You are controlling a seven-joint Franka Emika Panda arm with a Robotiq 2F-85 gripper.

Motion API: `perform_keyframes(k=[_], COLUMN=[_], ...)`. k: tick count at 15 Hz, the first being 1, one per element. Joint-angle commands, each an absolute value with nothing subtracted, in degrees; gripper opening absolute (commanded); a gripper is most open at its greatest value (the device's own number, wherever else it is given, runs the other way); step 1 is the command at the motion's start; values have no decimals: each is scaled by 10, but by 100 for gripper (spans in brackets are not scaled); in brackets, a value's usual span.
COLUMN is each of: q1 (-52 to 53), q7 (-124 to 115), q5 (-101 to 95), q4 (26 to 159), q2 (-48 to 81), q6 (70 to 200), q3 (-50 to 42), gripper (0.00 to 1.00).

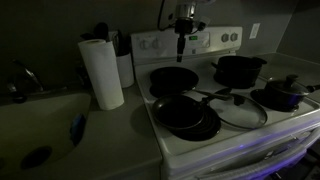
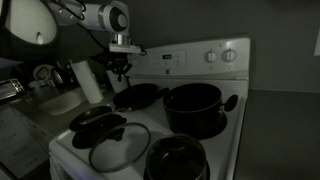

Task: Pick the lid and put it on the big pot

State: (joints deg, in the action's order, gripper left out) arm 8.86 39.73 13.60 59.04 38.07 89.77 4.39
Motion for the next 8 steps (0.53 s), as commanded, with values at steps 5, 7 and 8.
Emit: perform_keyframes(k=[5,7,8], q1=[69,63,59], q7=[516,517,514], q5=[65,71,78], q4=[721,775,800], q2=[257,220,203], q6=[882,922,944], q3=[28,23,21], gripper=[0,0,0])
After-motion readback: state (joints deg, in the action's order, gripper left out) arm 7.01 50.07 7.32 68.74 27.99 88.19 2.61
